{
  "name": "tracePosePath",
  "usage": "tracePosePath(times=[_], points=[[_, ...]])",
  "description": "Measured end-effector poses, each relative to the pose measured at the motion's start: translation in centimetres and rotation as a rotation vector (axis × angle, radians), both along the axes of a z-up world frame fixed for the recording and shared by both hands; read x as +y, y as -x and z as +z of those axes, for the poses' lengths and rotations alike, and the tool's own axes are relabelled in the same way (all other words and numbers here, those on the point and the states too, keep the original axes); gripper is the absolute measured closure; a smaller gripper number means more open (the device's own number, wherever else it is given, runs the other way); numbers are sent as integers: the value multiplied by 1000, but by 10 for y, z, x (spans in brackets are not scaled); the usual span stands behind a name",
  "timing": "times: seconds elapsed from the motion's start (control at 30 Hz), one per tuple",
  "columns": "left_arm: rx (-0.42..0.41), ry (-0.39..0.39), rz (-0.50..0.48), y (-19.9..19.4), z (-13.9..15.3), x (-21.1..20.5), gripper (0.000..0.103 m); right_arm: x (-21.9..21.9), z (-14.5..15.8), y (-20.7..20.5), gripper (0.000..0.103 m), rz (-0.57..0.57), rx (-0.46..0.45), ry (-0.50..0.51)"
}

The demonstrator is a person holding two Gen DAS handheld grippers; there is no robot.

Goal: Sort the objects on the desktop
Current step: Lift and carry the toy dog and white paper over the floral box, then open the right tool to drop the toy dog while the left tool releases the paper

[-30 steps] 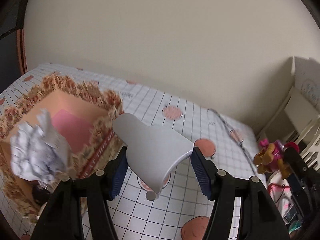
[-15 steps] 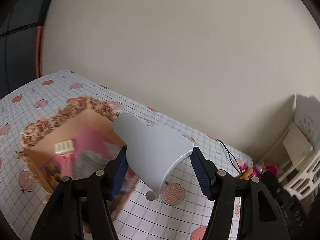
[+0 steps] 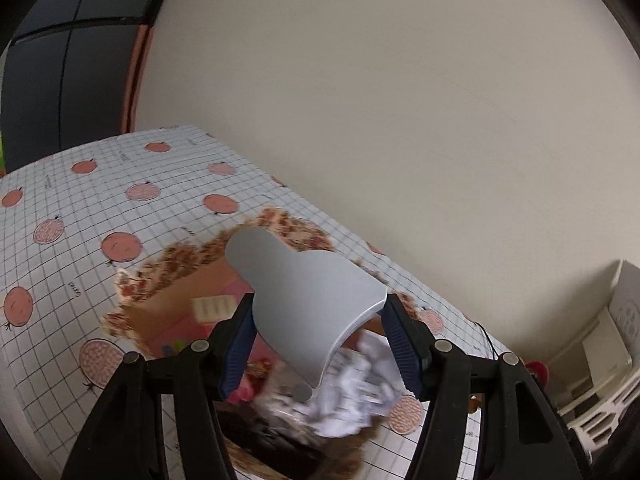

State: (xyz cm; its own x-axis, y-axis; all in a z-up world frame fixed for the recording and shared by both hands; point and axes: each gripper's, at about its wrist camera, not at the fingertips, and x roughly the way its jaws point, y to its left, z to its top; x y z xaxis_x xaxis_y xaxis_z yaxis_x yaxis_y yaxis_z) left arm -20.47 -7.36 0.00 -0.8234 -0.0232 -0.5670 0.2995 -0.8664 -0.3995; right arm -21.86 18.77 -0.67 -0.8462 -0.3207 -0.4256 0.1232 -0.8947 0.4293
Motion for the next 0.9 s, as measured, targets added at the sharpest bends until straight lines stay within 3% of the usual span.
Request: tracePosePath(times=[0.37, 0.9], points=[[-34, -77, 101, -7, -22, -64, 39, -61, -13, 22, 58, 76, -30, -59], [-36, -107, 70, 0, -32, -80, 39, -104, -25, 46, 58, 117, -54, -64]])
